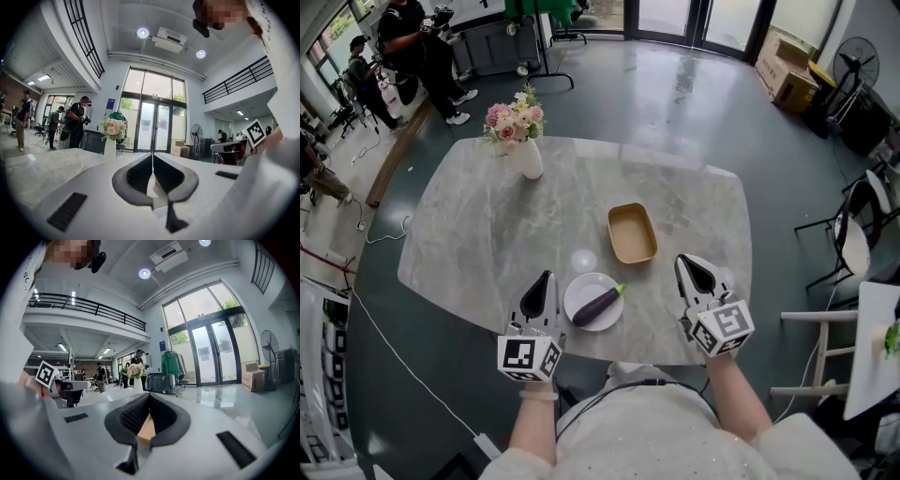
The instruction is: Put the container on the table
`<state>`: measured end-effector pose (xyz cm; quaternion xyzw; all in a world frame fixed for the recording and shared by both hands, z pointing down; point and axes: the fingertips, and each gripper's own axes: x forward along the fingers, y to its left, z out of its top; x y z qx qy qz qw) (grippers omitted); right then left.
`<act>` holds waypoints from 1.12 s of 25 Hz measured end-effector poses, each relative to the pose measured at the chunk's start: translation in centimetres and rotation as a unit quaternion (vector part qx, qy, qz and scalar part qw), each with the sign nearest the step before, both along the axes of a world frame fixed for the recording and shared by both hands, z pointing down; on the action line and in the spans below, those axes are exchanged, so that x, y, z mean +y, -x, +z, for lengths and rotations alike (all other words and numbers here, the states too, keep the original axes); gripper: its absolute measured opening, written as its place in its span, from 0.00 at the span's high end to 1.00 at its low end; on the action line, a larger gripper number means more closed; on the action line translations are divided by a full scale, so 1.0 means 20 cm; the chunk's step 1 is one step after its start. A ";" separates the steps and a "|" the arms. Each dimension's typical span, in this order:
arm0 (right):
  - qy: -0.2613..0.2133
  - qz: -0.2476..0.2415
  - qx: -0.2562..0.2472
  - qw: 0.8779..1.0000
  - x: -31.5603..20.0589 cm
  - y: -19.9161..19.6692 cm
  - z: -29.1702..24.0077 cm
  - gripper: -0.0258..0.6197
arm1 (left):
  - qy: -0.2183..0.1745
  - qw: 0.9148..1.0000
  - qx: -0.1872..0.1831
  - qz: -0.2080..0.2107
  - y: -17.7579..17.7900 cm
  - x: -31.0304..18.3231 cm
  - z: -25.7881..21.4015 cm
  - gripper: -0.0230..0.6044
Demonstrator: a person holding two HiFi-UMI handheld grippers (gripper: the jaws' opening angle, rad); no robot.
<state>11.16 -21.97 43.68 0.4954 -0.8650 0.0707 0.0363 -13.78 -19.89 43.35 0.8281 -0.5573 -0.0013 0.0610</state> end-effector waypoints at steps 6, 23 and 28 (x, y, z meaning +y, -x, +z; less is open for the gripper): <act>-0.009 0.000 0.002 1.000 0.00 0.00 -0.03 0.95 | -0.008 1.000 0.001 0.000 0.00 0.00 -0.02 0.95; -0.013 0.004 -0.001 1.000 -0.03 -0.01 -0.07 0.95 | -0.018 1.000 0.002 0.000 0.00 -0.04 -0.06 0.95; -0.010 0.002 0.000 1.000 -0.04 -0.01 -0.05 0.95 | -0.016 1.000 0.002 -0.003 -0.01 -0.05 -0.05 0.95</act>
